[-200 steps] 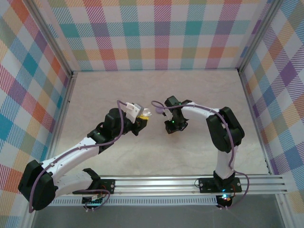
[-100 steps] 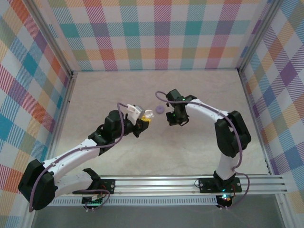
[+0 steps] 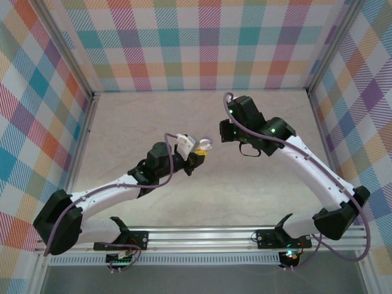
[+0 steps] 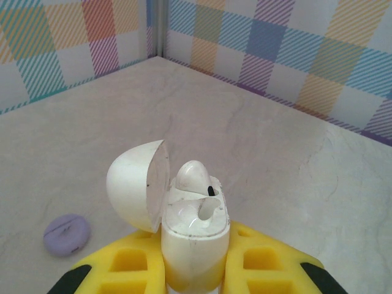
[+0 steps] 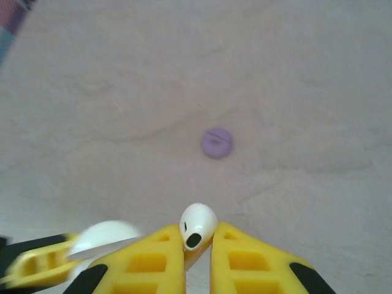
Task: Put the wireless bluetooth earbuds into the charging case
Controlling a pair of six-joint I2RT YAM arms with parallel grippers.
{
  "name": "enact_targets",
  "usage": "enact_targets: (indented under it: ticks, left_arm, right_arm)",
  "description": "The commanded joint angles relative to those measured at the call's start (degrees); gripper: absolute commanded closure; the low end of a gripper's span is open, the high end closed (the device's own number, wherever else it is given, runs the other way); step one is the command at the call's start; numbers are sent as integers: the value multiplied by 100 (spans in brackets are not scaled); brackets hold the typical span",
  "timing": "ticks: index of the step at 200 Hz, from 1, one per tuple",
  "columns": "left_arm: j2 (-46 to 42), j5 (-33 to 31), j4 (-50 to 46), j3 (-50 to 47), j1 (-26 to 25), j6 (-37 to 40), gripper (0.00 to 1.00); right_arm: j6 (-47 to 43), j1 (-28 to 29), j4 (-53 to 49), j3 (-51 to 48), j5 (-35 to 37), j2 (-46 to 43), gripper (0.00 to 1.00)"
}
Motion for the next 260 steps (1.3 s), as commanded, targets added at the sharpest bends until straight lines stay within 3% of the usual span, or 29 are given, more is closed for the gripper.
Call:
enact_targets:
  ticks: [1, 39, 93, 151, 260]
  left_arm:
    - [276, -208, 378, 488, -140, -229, 100]
    - [443, 9, 893, 660, -167, -610, 100]
    - [414, 445, 1701, 475, -172, -846, 100]
    - [378, 741, 2080, 371, -178, -1027, 100]
    - [193, 550, 1635, 442, -172, -1093, 100]
  right_arm:
    - [90, 381, -278, 207, 681, -103, 85]
    - [-611, 937, 554, -189, 899, -409, 85]
    - [-906, 1107, 1391, -832, 871, -669, 82]
    - [-911, 1097, 1374, -765, 1006, -660, 80]
    - [-736, 1049, 271, 249, 795, -144, 80]
